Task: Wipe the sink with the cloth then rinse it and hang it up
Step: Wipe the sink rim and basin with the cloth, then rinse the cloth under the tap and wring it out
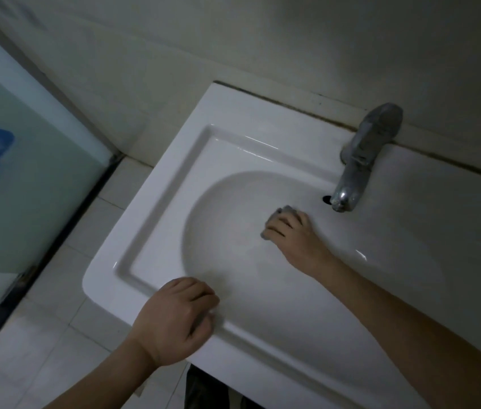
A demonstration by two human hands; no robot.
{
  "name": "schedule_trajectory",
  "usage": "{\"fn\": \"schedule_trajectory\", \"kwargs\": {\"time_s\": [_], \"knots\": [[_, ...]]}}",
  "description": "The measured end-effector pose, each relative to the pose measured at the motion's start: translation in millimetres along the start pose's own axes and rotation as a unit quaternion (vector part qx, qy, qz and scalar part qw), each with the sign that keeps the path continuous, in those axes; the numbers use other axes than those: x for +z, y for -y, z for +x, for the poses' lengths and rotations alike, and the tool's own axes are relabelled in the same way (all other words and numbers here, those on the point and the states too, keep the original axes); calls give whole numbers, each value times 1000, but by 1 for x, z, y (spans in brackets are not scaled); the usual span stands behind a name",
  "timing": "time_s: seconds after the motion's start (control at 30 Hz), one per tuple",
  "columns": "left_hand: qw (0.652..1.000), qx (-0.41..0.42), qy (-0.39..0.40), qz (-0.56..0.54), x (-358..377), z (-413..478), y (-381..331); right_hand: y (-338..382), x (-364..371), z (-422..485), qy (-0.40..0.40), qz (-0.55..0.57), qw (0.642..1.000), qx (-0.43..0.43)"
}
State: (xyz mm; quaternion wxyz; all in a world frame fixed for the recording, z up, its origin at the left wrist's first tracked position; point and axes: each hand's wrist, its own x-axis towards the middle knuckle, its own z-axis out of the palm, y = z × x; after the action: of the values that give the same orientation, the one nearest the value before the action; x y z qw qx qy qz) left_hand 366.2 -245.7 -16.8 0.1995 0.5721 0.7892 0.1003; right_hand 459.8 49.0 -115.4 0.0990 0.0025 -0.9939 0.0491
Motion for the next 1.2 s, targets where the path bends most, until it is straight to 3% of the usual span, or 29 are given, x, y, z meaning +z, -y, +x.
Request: {"fn": "schedule_trajectory", "kwargs": {"time_s": [0.1,0.23,0.33,0.43,0.53,0.67,0.8,0.87,0.97,1.07,1.2], "knots": [[1000,-5,1,4,-1,0,-1,-14,11,23,73,-117,989,-54],[1000,1,2,15,0,0,1,-55,-3,-20,91,-183,979,-13],[1000,-5,8,22,1,-1,2,-65,-7,-98,48,-104,979,169],[1000,-5,7,28,1,0,2,-35,-15,-163,52,-1,934,354],[999,-5,9,33,-2,0,-1,12,-19,-185,78,130,878,454],[999,-5,18,29,-3,0,-2,59,-41,-162,108,402,767,488],[999,-7,-5,33,-3,-1,-1,77,-82,-136,1,650,524,550],[1000,0,-7,24,-5,-1,-3,76,-99,-124,-91,739,434,507],[1000,5,15,21,-6,0,-2,77,-116,-98,-171,866,314,349],[997,-20,69,4,-6,5,3,74,-123,-73,-181,906,257,285],[983,-93,75,-137,-37,45,-17,71,-117,-57,-188,917,231,264]]}}
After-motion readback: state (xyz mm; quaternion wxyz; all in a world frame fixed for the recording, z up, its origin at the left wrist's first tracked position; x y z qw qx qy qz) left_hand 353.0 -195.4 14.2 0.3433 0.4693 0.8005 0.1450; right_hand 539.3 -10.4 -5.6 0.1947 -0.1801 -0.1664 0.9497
